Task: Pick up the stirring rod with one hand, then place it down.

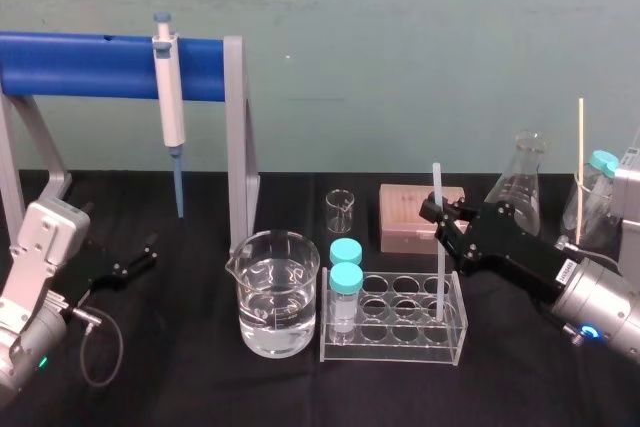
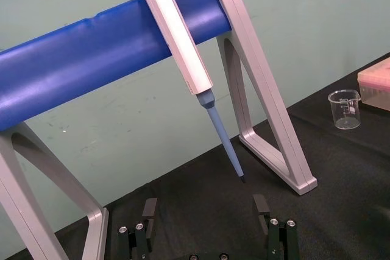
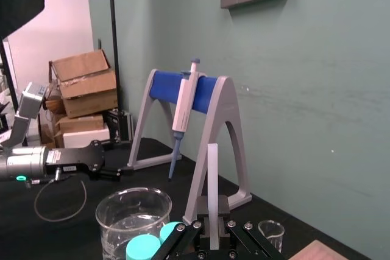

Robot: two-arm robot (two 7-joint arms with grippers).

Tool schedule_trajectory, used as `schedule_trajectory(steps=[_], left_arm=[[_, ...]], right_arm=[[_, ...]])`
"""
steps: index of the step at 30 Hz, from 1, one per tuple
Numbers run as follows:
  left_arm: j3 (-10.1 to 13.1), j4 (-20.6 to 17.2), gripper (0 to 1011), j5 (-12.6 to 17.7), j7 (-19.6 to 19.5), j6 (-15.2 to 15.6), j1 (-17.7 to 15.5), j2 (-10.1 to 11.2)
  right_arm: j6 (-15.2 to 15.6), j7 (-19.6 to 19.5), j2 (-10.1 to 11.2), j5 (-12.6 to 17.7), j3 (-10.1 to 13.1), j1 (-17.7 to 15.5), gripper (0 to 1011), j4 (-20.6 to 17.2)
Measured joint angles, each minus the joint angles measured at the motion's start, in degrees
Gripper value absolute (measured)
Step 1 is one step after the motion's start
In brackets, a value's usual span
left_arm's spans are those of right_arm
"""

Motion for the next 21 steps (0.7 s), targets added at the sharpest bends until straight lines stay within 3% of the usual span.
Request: schedule_trajectory(steps=[21], left_arm=[[0.0, 0.0, 1000, 0.0, 0.0, 0.0, 0.0, 0.0]], right_arm=[[2.26, -0.65, -0.61, -2.36, -2.04, 0.13, 70, 3.39]])
